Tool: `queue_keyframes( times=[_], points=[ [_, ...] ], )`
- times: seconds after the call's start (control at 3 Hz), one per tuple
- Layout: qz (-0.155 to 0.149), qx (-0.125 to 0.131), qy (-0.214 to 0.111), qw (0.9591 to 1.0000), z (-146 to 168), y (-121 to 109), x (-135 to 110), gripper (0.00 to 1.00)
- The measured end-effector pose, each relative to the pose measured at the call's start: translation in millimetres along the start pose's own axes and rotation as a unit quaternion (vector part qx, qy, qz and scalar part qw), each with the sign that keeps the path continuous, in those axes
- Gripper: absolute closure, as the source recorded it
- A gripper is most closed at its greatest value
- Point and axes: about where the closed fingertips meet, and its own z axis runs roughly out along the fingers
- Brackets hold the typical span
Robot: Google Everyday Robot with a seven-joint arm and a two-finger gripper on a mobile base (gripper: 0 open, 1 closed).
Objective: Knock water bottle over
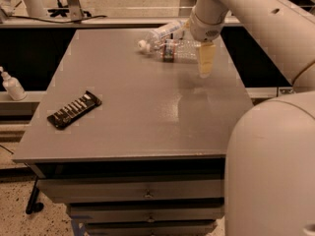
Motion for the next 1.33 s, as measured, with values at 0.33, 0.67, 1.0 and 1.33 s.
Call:
queue_keyframes(
  times=[0.33,0.67,1.0,1.33],
  points=[
    [0.061,-0.030,-0.082,0.9943,-27.4,30.9,33.8,0.00],
    [0.107,-0.030,-0.169,0.9793,-64.3,49.5,47.7,0.00],
    [0.145,-0.003,-0.254,0.9562,-108.5,57.8,47.7,0.00],
    [0.172,0.042,-0.303,0.9362,-155.1,67.7,49.8,0.00]
  ],
)
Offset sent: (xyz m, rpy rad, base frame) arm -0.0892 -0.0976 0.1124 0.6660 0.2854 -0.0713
